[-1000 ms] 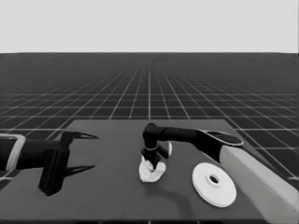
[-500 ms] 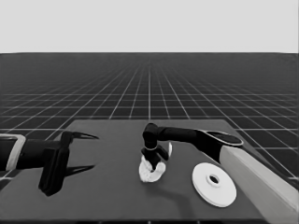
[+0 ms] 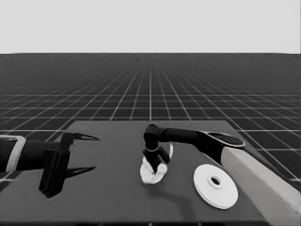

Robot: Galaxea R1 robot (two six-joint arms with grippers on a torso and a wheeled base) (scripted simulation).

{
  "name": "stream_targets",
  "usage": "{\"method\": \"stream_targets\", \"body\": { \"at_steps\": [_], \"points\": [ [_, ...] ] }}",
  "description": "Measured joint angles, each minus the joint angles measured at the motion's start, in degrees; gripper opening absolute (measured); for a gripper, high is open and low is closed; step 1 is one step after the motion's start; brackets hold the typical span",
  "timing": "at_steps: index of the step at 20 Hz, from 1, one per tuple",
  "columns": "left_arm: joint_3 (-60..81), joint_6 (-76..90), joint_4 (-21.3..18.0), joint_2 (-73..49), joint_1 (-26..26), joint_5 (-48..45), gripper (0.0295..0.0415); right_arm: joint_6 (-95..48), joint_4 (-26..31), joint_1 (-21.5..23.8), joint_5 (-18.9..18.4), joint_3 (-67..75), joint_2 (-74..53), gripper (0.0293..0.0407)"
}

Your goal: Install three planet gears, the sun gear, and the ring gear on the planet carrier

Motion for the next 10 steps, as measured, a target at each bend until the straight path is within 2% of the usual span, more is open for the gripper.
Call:
{"method": "stream_targets", "body": {
  "at_steps": [1,2,8,9,10],
  "points": [
    [0.0,0.0,0.0,0.0,0.0,0.0,0.0385,0.1,0.0,0.0,0.0,0.0,0.0,0.0380],
    [0.0,0.0,0.0,0.0,0.0,0.0,0.0385,0.2,0.0,0.0,0.0,0.0,0.0,0.0383],
    [0.0,0.0,0.0,0.0,0.0,0.0,0.0385,0.3,0.0,0.0,0.0,0.0,0.0,0.0385],
    [0.0,0.0,0.0,0.0,0.0,0.0,0.0385,-22.2,2.5,2.8,-1.5,2.2,-0.5,0.0393],
    [0.0,0.0,0.0,0.0,0.0,0.0,0.0385,-36.4,4.1,5.0,-2.1,3.2,-0.7,0.0391]
  ]
}}
